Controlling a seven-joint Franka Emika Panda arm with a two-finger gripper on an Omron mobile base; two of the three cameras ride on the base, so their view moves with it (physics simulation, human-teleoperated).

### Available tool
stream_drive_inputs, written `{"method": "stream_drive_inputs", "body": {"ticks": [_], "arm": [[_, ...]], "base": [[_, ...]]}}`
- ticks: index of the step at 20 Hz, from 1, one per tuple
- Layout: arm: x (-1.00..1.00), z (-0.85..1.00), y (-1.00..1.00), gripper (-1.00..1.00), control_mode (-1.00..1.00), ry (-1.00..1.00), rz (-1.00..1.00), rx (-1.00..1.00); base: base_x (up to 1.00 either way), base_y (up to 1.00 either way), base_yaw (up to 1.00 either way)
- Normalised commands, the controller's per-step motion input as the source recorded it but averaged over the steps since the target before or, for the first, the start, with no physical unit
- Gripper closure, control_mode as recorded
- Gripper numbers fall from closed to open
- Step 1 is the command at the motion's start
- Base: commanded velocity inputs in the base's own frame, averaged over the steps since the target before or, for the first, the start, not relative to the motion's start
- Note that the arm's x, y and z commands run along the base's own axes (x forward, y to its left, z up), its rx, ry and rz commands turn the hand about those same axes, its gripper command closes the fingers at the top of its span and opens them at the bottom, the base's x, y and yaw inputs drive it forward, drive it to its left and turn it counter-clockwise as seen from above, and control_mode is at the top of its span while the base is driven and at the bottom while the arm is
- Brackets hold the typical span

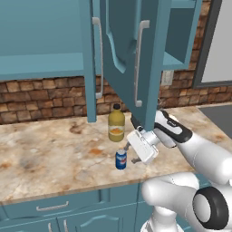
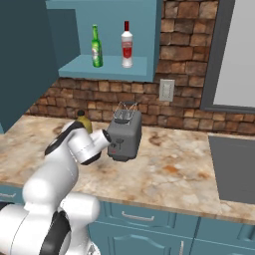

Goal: Sort all alcoholic drinks to one cabinet, and non-alcoholic drinks to the other.

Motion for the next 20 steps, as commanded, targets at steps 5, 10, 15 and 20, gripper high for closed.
{"method": "stream_drive_inputs", "body": {"ticks": [5, 10, 15, 20], "arm": [[0.30, -0.01, 0.00, -1.00, -1.00, -0.05, 0.00, 0.00], [0.23, 0.00, 0.00, -1.00, -1.00, -0.04, 0.00, 0.00], [0.11, -0.10, 0.00, -1.00, -1.00, -0.03, 0.00, 0.00], [0.07, -0.14, 0.00, -1.00, -1.00, 0.00, 0.00, 0.00]], "base": [[0.00, 0.00, 0.00], [0.00, 0.00, 0.00], [0.00, 0.00, 0.00], [0.00, 0.00, 0.00]]}}
